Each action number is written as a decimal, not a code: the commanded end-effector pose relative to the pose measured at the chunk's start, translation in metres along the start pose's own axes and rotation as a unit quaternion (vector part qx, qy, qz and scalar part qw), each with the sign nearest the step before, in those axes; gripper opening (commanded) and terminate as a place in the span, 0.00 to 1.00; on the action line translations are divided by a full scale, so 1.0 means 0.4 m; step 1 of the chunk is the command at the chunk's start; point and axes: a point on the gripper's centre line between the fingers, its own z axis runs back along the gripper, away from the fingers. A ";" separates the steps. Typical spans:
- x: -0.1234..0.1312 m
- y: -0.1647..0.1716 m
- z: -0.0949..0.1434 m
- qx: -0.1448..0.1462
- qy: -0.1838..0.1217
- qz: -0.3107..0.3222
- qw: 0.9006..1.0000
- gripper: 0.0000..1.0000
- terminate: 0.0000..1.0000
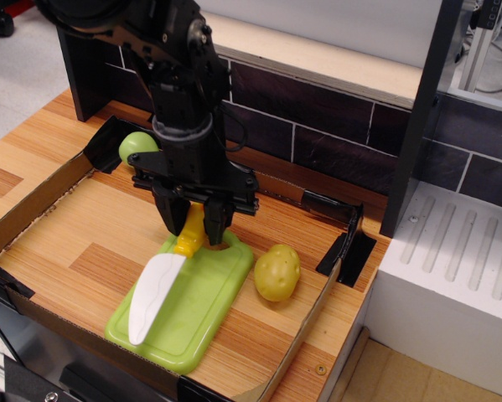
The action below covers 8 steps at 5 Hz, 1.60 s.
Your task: Put knife on cutting board
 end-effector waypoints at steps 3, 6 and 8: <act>0.017 0.016 0.030 -0.002 -0.012 -0.003 1.000 1.00 0.00; 0.099 0.068 0.166 0.006 -0.036 -0.010 0.999 1.00 0.00; 0.099 0.068 0.166 0.006 -0.036 -0.010 0.999 1.00 1.00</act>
